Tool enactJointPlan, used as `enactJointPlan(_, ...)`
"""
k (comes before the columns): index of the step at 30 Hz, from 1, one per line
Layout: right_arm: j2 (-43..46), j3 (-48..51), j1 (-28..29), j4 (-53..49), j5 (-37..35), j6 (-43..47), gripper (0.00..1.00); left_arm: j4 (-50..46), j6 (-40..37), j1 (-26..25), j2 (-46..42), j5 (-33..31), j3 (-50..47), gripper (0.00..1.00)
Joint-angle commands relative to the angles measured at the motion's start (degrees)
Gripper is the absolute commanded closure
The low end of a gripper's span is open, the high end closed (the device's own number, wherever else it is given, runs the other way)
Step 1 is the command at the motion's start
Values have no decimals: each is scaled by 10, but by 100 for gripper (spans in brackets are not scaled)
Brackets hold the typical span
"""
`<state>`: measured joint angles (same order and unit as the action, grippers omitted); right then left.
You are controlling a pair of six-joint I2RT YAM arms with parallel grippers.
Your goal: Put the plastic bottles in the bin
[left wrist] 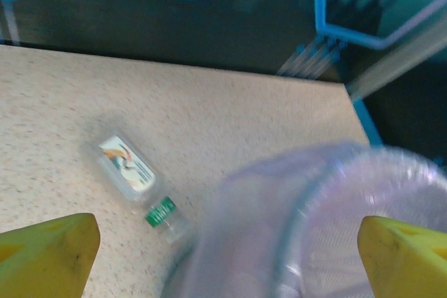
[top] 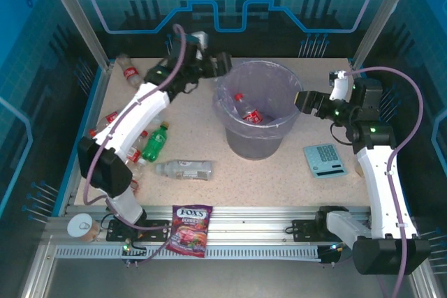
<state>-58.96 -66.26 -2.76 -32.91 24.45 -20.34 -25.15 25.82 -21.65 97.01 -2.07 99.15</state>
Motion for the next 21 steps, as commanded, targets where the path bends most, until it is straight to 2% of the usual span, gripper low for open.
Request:
enactJointPlan(1,1,4,-11,13,11,9,16,33,95,94,-73,40,-48,5)
enactJointPlan(4,-1,7,-13,11,10,12,16,58,132,142,-65,67,-74,6)
enactJointPlan(7,-1,6,-13,8,10,16,15,17,116,143,1,64,-30,7)
enactJointPlan(9,2,9,-13,8,8,17,15,13,111,136,44,68,-14,5)
enactJointPlan(15,10,21,-14,-4,-14,20,13,22,113,105,160,29,40,1)
enactJointPlan(18,24,32,-14,-4,-38,18,12,5,104,78,228,-8,108,1)
enactJointPlan(21,40,39,-14,-9,-47,8,12,-9,122,61,305,-14,188,1)
